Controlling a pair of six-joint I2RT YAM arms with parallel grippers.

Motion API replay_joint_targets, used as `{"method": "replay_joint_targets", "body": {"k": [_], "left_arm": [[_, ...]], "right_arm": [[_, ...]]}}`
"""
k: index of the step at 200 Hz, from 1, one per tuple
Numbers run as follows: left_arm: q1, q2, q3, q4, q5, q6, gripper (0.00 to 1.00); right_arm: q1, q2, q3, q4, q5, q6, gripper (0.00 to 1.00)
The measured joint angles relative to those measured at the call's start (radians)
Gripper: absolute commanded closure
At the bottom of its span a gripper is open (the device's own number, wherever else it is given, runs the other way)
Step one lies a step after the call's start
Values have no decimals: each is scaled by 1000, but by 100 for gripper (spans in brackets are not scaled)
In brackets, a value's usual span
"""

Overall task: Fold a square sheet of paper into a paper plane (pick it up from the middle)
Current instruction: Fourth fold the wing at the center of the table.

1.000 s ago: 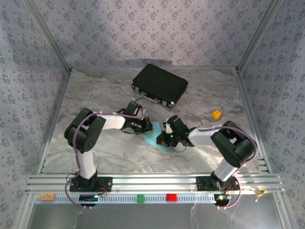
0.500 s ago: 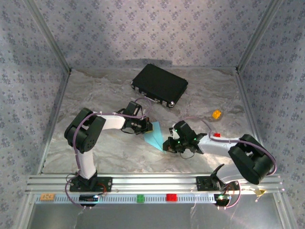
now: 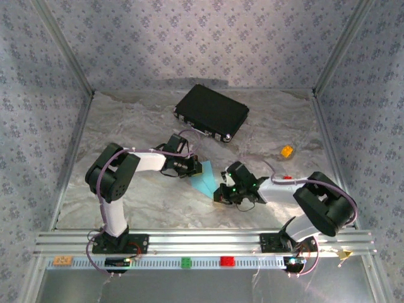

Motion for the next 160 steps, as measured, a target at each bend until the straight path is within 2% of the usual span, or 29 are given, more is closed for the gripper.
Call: {"method": "replay_joint_targets", "body": {"k": [72, 117, 132, 160], "left_arm": [[0, 0, 0, 0, 0, 0, 98], [1, -3, -13, 23, 3, -5, 98], [1, -5, -17, 29, 3, -12, 98], [1, -8, -19, 30, -1, -22, 98]], "right_arm": [[-22, -121, -109, 27, -5, 37, 98], [-55, -329, -107, -119, 61, 56, 79], [-61, -358, -100, -151, 76, 68, 71], [-62, -363, -100, -178, 90, 114, 66]]}}
